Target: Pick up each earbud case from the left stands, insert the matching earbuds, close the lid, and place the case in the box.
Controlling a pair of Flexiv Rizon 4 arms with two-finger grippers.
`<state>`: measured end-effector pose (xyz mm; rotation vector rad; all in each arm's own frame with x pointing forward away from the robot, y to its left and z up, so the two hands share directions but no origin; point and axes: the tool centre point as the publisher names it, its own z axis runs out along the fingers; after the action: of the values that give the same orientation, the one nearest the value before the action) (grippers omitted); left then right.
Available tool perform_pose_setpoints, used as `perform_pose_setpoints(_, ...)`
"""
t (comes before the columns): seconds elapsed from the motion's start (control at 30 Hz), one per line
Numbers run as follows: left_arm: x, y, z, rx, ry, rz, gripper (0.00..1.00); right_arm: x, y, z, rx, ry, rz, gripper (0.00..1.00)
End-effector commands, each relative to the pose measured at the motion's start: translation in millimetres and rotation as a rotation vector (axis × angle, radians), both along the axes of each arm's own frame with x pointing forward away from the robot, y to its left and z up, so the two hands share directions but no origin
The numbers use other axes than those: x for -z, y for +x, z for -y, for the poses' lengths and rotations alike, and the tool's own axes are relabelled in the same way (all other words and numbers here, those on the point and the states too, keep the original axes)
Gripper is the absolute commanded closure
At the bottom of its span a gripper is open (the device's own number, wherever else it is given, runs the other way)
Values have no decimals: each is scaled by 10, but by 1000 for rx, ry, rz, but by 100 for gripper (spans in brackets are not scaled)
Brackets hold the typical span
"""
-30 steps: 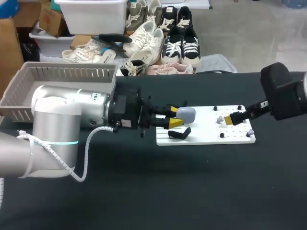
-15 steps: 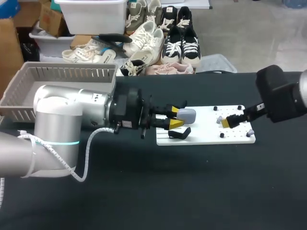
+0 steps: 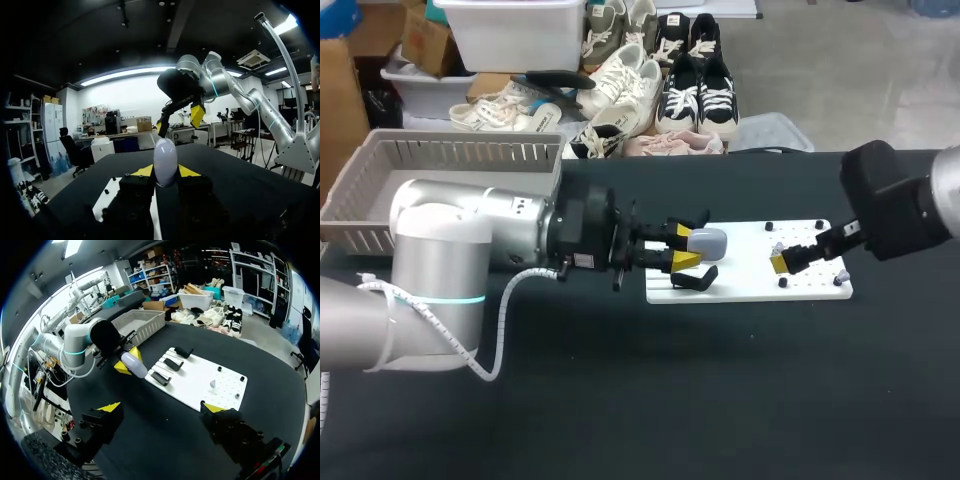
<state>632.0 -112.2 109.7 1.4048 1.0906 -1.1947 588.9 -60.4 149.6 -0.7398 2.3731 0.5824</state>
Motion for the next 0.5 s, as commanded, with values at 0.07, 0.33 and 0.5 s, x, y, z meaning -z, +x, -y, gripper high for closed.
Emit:
perform_pose_setpoints(0.07,7,11,7,1,-1,0,100,25,98,-169,-19,-3,-11,0)
perform_pose_setpoints(0.33,7,11,7,1,-1,0,100,84,194,-336,-42,-4,-24,0)
perform_pose_setpoints(0.5,7,11,7,1,-1,0,100,111,235,-421,-43,-19,-35,0)
